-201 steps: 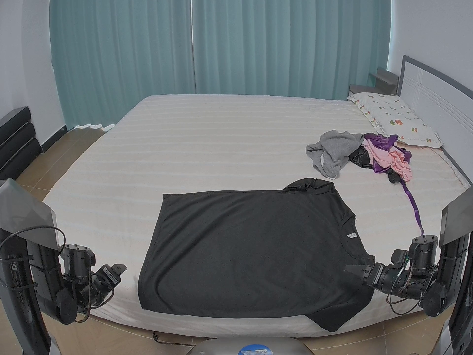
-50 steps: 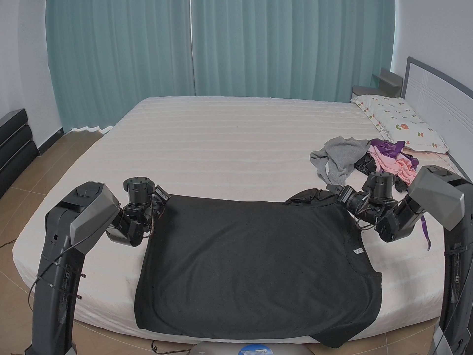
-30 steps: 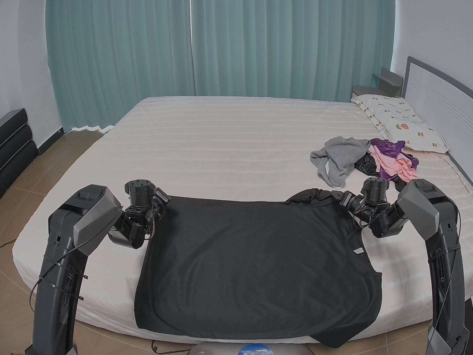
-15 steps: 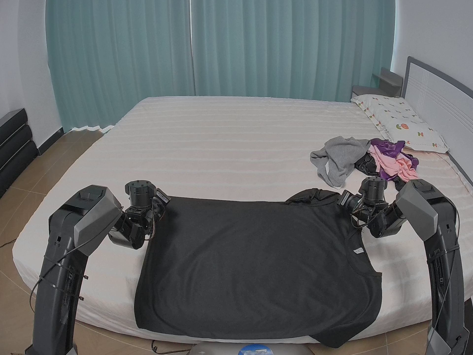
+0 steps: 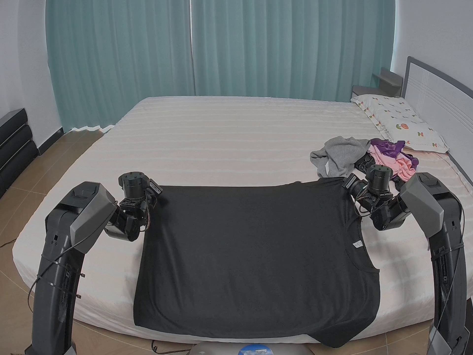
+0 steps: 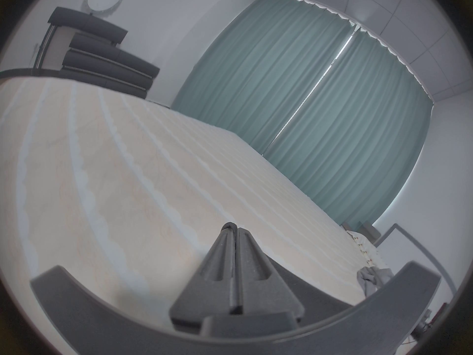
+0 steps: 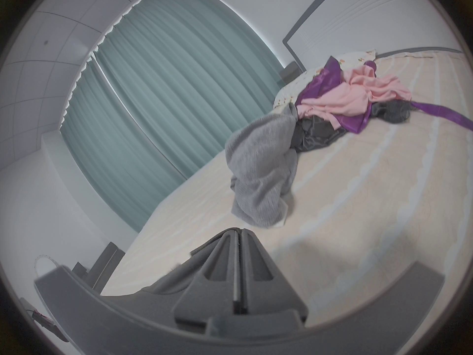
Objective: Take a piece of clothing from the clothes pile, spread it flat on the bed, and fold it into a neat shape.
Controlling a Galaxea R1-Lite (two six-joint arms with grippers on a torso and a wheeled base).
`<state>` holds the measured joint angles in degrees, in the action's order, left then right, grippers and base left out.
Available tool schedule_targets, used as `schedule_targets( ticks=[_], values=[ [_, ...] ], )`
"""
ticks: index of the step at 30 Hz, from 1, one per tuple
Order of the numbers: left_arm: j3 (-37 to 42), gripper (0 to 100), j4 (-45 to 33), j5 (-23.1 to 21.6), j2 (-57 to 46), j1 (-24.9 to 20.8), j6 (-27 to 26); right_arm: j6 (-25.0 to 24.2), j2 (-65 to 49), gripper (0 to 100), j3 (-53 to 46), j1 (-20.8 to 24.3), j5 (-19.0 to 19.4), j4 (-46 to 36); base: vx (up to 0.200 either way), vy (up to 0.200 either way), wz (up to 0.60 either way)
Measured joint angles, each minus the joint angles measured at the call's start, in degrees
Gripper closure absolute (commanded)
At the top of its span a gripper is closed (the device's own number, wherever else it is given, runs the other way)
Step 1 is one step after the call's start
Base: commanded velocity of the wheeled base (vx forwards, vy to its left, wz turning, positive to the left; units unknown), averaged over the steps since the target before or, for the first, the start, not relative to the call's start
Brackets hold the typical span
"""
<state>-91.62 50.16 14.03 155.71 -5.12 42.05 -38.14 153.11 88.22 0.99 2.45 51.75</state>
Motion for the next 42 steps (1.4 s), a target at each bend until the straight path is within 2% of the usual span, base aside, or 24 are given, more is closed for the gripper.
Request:
schedule_targets(
  ticks=[4, 9, 19, 27, 32, 42],
  values=[
    [-1.4, 100, 0.0, 0.7, 0.0, 0.5, -4.0, 0.2, -0.6, 100, 0.1, 0.0, -0.9, 2.2, 0.0, 0.0, 0.0],
    [-3.5, 100, -0.3, 1.1, -0.3, 0.7, -5.2, 0.5, -1.2, 100, 0.5, -0.2, -1.4, 2.7, 0.0, 0.0, 0.0],
    [-8.2, 100, -4.2, 1.2, 0.4, 0.6, -5.1, 0.6, -0.4, 100, 4.4, -0.3, -1.6, 2.5, 0.0, 0.0, 0.0],
    [-10.9, 100, -4.9, 2.4, 2.5, 0.4, -5.1, 1.0, 0.8, 100, 6.7, 0.1, -3.6, 2.7, 0.0, 0.0, 0.0],
    [-12.8, 100, -4.9, 2.7, 4.1, 0.3, -5.1, 3.0, 2.8, 100, 9.7, 0.9, -5.4, 2.8, 0.0, 0.0, 0.0],
    [-14.3, 100, -5.2, 3.1, 7.0, -0.1, -5.2, 5.2, 6.6, 100, 11.0, 2.6, -5.5, 2.3, 0.0, 0.0, 0.0]
  ],
)
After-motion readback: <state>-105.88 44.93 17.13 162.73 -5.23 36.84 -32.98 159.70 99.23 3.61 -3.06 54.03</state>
